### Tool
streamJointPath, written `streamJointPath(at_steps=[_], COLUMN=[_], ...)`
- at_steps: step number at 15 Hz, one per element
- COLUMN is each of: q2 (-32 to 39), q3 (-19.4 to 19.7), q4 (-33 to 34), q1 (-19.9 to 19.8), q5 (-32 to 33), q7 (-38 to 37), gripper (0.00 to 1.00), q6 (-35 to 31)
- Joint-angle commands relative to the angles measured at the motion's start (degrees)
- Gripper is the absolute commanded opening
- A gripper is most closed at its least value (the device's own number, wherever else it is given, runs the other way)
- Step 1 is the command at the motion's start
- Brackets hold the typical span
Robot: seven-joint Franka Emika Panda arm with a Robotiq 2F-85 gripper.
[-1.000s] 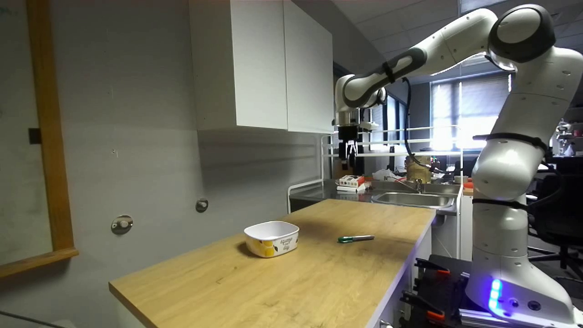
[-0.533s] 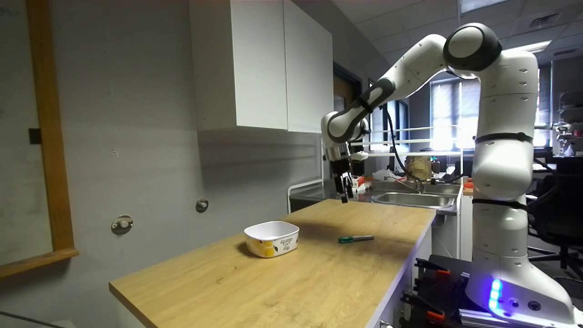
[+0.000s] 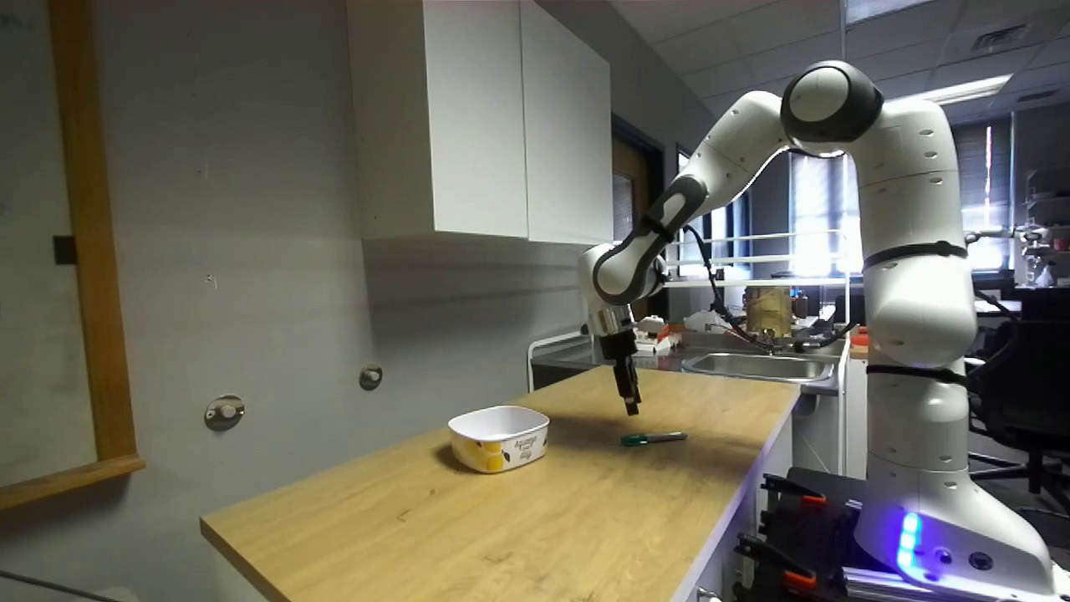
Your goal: Place the marker in the bowl
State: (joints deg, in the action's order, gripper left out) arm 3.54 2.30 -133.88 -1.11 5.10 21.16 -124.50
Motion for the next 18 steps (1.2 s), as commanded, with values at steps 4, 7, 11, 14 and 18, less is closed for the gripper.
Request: streamJointPath(at_steps=[4, 7, 11, 14, 18], q2=[-0.87, -1.07, -1.01, -1.04, -1.45], q3=[-1.14, -1.29, -1.64, -1.97, -2.21], q4=[-6.7, -8.52, -9.41, -9.25, -8.97], q1=[-0.42, -0.27, -0.02, 0.12, 0.25], q5=[-1.46, -1.37, -0.08, 0.05, 0.11], q7=[7.18, 8.53, 8.72, 8.73, 8.6], gripper=[1.0, 1.0, 0.69, 0.45, 0.13], q6=[-3.8, -4.27, -4.5, -4.17, -3.87])
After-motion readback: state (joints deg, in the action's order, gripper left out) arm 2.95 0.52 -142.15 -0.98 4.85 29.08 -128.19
